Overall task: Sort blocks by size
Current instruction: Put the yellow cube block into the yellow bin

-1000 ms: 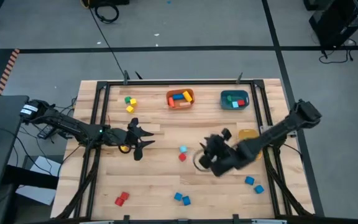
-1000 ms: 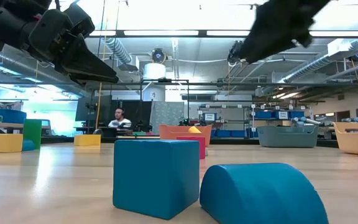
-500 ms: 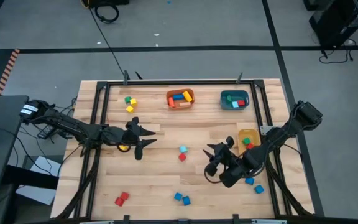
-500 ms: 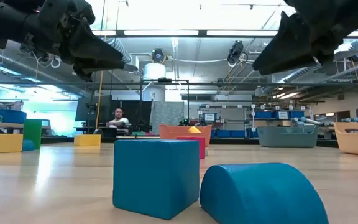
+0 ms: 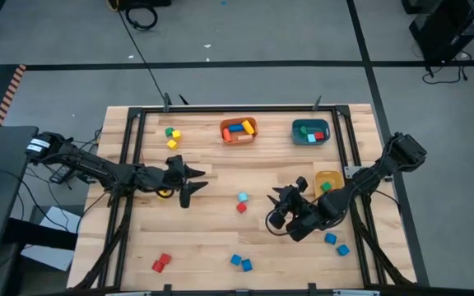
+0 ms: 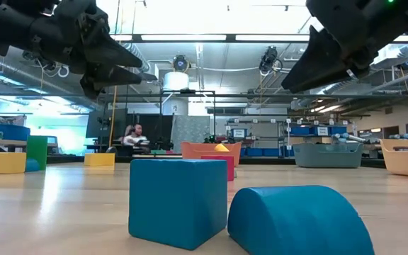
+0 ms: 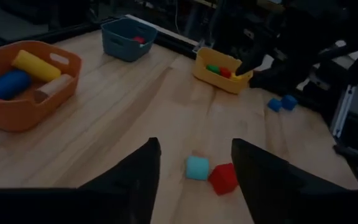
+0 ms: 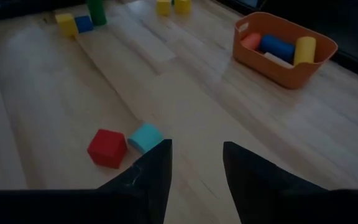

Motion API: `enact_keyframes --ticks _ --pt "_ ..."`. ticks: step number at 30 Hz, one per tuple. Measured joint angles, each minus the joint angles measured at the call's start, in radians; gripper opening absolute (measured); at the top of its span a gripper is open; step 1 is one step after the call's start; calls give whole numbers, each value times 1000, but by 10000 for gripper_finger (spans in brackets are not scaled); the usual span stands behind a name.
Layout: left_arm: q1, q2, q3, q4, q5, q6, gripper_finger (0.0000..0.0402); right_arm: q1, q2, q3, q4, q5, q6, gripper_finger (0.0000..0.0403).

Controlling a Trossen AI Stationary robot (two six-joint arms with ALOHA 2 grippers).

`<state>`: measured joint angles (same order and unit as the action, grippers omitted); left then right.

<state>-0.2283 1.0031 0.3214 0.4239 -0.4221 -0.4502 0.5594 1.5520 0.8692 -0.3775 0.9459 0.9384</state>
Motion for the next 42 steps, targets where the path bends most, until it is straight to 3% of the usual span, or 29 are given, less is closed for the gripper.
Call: enact_keyframes --ticks 4,8,11,17,21,29,42 --pt "0 0 0 -3 -39 38 230 0 0 0 0 -3 -17 154" --pt "15 -3 0 -12 -247 -97 231 0 0 0 0 -5 -18 154" --pt "67 -25 50 -166 -295 -155 229 0 0 0 0 -5 -18 154" --pt "293 -17 315 -868 -242 -320 228 0 0 0 0 -23 -44 151" --pt "479 23 455 -1166 -172 -297 228 0 0 0 1 -32 -52 152" --pt "791 160 490 -1176 243 -37 228 0 1 0 3 -34 -52 149" --pt "936 374 491 -1185 289 113 228 0 1 0 2 -35 -58 147"
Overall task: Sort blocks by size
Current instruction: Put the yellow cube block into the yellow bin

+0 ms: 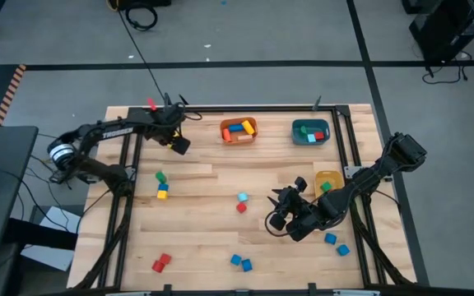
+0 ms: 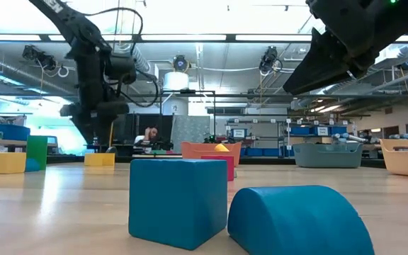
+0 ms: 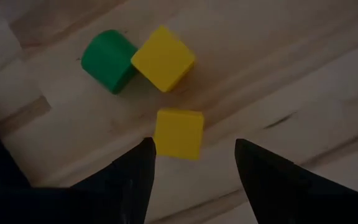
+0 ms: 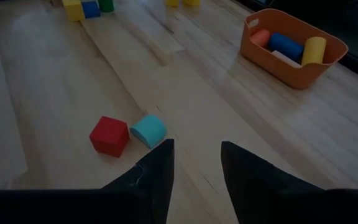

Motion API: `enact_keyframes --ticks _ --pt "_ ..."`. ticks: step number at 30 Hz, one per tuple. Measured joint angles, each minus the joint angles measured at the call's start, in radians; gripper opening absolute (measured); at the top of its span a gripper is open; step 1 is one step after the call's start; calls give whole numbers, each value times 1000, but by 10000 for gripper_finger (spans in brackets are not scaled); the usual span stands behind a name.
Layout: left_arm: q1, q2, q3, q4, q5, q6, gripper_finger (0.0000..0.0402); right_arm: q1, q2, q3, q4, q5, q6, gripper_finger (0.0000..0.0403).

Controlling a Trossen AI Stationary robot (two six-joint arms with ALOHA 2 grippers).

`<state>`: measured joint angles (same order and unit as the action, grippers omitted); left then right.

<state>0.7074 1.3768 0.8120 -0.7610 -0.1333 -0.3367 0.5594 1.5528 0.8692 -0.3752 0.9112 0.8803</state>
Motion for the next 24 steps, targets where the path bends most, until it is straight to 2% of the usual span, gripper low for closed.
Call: enact_keyframes --ticks 24 --pt "39 172 0 71 -24 98 227 0 0 0 0 0 -1 142"
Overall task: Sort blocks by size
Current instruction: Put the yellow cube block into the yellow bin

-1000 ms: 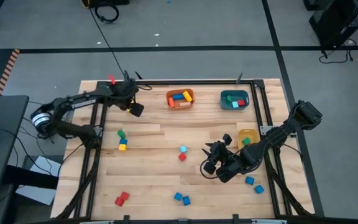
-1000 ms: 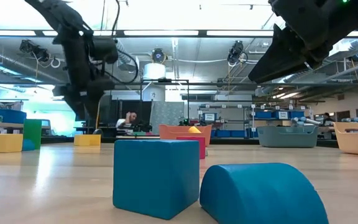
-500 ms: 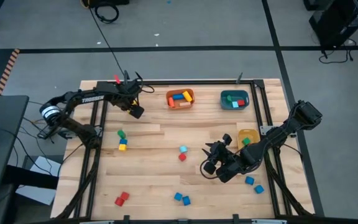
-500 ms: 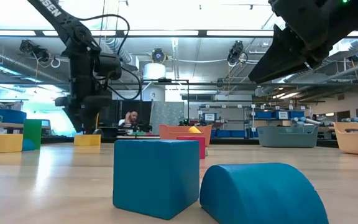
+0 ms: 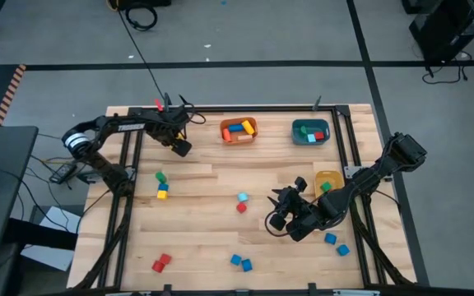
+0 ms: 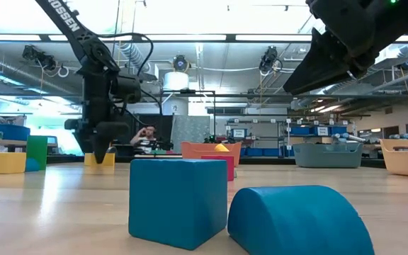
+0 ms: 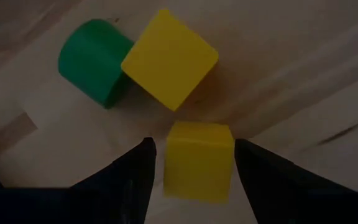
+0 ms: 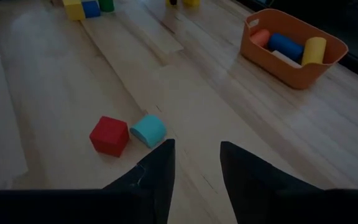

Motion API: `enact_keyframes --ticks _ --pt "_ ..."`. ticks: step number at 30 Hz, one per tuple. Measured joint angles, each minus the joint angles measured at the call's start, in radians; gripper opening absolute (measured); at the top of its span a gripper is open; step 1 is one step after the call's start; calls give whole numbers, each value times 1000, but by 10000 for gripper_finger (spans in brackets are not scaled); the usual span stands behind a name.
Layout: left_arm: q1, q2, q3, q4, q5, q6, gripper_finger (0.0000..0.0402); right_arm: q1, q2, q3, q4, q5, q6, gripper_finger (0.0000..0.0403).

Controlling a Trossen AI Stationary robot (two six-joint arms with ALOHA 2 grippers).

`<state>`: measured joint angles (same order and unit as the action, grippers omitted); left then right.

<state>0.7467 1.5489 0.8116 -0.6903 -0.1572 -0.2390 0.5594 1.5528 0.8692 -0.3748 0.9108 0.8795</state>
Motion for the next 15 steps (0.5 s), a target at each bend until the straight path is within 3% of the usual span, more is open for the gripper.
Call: enact_keyframes --ticks 5,15 --pt "0 5 0 13 10 2 216 0 0 0 -1 0 0 143" --pt "0 4 1 -9 33 4 135 0 0 0 -1 0 0 140"
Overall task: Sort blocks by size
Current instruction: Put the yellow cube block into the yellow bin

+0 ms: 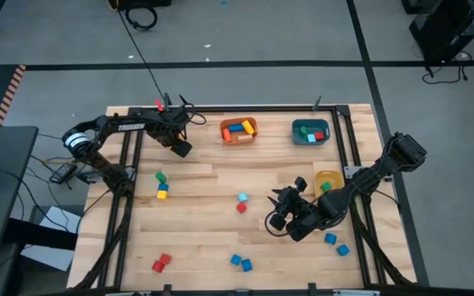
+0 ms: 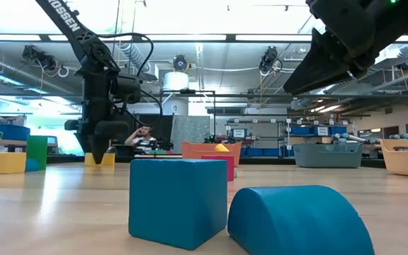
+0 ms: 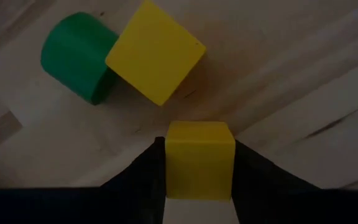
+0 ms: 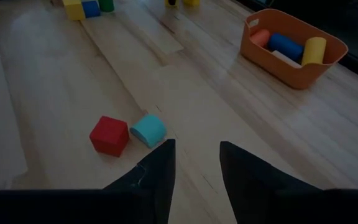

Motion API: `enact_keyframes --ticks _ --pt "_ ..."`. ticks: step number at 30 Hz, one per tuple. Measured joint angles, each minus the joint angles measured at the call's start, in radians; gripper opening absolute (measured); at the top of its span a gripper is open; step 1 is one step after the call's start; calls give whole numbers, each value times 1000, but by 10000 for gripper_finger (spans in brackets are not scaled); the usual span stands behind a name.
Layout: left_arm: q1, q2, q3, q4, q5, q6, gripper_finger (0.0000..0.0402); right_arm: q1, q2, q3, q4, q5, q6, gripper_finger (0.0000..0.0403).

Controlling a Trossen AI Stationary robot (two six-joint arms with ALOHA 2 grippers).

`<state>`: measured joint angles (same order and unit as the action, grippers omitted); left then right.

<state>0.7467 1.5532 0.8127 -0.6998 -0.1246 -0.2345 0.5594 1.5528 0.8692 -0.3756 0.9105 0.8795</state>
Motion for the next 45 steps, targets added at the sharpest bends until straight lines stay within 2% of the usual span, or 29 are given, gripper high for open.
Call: enact_keyframes --ticks 3,9,13,19,23,29,35,40,45 --pt "-1 -1 0 0 9 1 135 0 0 0 0 1 0 142" --pt "-47 -47 -1 1 112 -44 135 0 0 0 1 28 13 141" --pt "-124 -115 -2 2 104 -87 135 2 0 0 2 130 59 142" --pt "-297 -217 -2 65 103 -200 135 3 0 0 0 137 59 140" --pt "-439 -247 -1 208 125 -271 144 3 0 0 2 136 60 139" --pt "-635 -242 -1 518 157 -325 150 3 0 0 73 138 39 139" --pt "-793 -215 0 748 93 -346 147 26 0 0 169 117 -196 129" --pt "-872 -147 -1 870 56 -354 147 63 0 0 237 129 -344 93" --pt "-892 -82 -1 943 56 -377 147 50 0 0 304 116 -365 75"
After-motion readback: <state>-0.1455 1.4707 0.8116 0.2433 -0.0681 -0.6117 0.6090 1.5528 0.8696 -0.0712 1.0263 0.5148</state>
